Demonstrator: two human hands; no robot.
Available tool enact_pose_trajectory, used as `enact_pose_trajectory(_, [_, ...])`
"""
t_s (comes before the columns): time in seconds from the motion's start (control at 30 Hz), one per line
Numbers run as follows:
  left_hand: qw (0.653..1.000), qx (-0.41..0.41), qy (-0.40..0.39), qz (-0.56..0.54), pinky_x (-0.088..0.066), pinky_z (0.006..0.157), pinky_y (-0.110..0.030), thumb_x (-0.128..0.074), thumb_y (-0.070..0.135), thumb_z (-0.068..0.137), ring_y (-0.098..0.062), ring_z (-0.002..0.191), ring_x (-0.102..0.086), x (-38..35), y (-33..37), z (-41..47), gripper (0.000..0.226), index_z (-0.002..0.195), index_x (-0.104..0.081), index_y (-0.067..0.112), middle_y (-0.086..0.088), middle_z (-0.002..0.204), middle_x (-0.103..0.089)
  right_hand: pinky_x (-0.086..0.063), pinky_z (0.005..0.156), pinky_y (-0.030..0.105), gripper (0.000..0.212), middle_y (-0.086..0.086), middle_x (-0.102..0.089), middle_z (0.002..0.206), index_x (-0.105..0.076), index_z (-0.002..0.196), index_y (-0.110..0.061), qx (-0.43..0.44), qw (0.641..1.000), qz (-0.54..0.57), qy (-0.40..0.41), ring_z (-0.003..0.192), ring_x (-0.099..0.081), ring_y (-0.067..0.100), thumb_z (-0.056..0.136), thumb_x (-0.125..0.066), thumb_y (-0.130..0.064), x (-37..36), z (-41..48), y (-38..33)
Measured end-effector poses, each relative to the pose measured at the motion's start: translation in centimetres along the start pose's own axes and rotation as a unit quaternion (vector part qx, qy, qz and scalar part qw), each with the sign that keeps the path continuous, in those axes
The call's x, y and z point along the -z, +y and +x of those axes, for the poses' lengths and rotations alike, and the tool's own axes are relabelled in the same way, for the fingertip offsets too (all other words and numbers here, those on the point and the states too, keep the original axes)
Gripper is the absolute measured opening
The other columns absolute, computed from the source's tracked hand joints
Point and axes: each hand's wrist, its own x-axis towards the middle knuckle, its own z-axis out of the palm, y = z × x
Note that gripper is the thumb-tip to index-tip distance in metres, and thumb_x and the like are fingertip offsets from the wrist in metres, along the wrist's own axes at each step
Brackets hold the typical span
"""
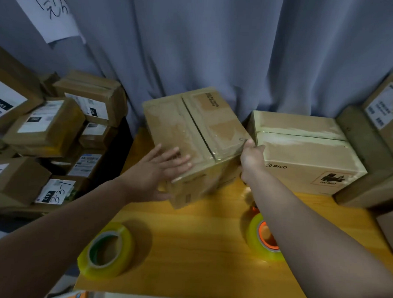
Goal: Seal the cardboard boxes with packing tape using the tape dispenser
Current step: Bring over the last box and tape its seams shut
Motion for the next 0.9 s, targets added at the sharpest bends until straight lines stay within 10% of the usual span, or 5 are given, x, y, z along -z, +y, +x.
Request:
enact_pose_trajectory(0.4, [0.999, 0.022, -0.031, -0.017, 0.008, 0.113, -0.022, -0.035, 0.034, 0.102, -0.012, 0.146, 0.004, 0.2, 6.4, 8.3, 0.062, 0.152, -0.001, 0.022, 0.006, 0.159, 0.000, -0.040, 0.085, 0.012, 0.041, -0.009, -0.052, 0.122, -0.041, 0.143, -0.019, 0.149, 0.959, -0.092, -0.224, 0.113, -0.050, 0.007, 0.102, -0.038, -0.010, 1.1, -2.8, -0.5])
enact_pose_trajectory(0.6, [0.998, 0.041, 0.011, -0.051, 0.004, 0.115, -0.023, -0.039, 0.025, 0.102, -0.011, 0.146, -0.003, 0.1, 6.8, 14.1, 0.060, 0.152, -0.006, 0.023, 0.005, 0.160, -0.004, -0.041, 0.103, 0.032, 0.036, 0.008, -0.053, 0.136, -0.050, 0.137, -0.008, 0.164, 0.963, -0.160, -0.144, 0.124, -0.051, 0.023, 0.102, -0.042, -0.011, 6.2, -1.2, 0.4])
enact_pose_trajectory(0.9, [0.996, 0.048, 0.023, -0.067, -0.006, 0.120, -0.030, -0.041, 0.019, 0.101, -0.012, 0.146, -0.009, -0.2, 5.7, 20.2, 0.056, 0.151, -0.015, 0.024, 0.005, 0.159, -0.012, -0.042, 0.095, 0.024, 0.036, 0.010, -0.059, 0.131, -0.055, 0.133, -0.014, 0.210, 0.908, -0.358, -0.060, 0.119, -0.055, 0.024, 0.099, -0.045, -0.013, 13.4, 2.7, 1.2])
